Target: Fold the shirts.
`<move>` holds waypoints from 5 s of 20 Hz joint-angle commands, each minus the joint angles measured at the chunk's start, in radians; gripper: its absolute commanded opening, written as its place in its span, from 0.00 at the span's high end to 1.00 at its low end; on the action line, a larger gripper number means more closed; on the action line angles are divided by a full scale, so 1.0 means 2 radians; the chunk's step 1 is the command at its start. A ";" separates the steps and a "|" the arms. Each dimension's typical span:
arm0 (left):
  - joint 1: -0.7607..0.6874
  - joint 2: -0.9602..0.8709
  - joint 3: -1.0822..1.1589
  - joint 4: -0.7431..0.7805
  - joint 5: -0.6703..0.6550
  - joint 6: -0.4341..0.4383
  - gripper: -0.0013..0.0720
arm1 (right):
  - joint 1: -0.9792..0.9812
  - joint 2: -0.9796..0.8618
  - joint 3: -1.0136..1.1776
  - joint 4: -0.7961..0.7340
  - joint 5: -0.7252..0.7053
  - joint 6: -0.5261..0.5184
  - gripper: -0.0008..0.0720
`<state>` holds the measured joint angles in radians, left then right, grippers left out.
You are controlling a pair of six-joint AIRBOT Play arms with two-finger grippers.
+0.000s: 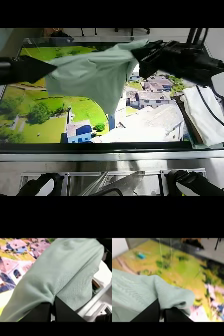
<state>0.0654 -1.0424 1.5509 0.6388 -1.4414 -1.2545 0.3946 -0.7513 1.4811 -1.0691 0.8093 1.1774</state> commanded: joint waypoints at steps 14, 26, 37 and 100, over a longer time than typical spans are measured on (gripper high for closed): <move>-0.062 -0.207 -0.204 0.117 0.123 0.018 0.03 | -0.023 -0.288 0.001 -0.017 0.092 0.079 0.45; 0.034 -0.198 -0.237 0.139 0.066 0.018 0.03 | -0.063 -0.139 -0.249 0.079 0.131 0.083 0.16; 0.015 -0.199 -0.302 0.139 0.179 0.030 0.04 | 0.066 -0.212 -0.282 0.223 -0.070 0.011 0.16; 0.063 -0.145 -0.334 0.228 0.176 0.025 0.10 | -0.130 -0.114 -0.255 0.141 0.104 -0.013 0.28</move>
<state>0.1585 -1.3636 0.9863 1.2190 -1.1698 -1.2472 0.0067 -0.9783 1.0523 -0.7864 1.1294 1.1400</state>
